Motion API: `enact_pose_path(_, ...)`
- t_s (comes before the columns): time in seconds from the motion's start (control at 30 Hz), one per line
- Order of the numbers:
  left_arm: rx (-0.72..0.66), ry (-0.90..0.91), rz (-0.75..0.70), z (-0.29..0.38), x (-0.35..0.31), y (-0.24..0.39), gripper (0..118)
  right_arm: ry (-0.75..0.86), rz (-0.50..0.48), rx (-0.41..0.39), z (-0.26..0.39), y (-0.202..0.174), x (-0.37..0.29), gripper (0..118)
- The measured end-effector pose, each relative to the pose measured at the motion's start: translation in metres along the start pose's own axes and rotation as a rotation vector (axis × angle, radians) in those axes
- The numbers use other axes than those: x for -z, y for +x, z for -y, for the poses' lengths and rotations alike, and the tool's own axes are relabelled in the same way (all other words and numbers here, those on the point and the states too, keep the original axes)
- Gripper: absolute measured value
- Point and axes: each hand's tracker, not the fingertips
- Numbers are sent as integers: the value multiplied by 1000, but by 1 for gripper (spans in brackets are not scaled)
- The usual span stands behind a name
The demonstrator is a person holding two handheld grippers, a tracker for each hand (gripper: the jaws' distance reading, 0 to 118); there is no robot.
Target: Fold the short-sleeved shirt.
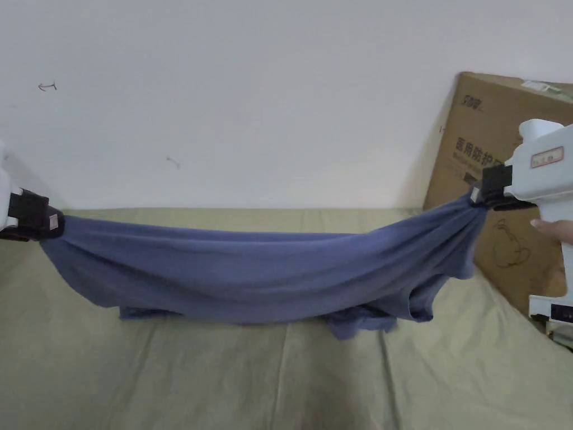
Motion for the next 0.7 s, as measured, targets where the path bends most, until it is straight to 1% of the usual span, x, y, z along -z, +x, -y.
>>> enact_pose_path(0.07, -4, -29, 14, 23, -19, 4, 2, -51, -22, -3, 27, 8, -22, 1)
enact_pose_path(0.13, -8, -84, 43, 52, -33, 7, 2, -103, -19, -2, 62, 18, -41, 1)
enact_pose_path(0.17, -4, -95, 34, 69, -39, 7, 2, -129, -28, -5, 81, 23, -49, 2)
enact_pose_path(0.3, -6, -241, 62, 147, -50, 11, 2, -279, -43, 15, 169, 45, -68, 1)
enact_pose_path(0.4, -19, -338, 67, 205, -50, 12, 2, -396, -34, 28, 237, 56, -69, 1)
enact_pose_path(0.53, -101, -462, 89, 275, -38, 7, 2, -539, -15, 9, 314, 66, -58, 1)
enact_pose_path(0.57, -91, -486, 86, 290, -35, 6, 2, -557, -6, 16, 330, 68, -55, 1)
enact_pose_path(0.6, -77, -508, 84, 303, -32, 6, 2, -581, 3, 15, 344, 81, -46, 2)
enact_pose_path(0.7, -56, -561, 70, 332, -26, 4, 2, -647, 18, 36, 372, 89, -35, 1)
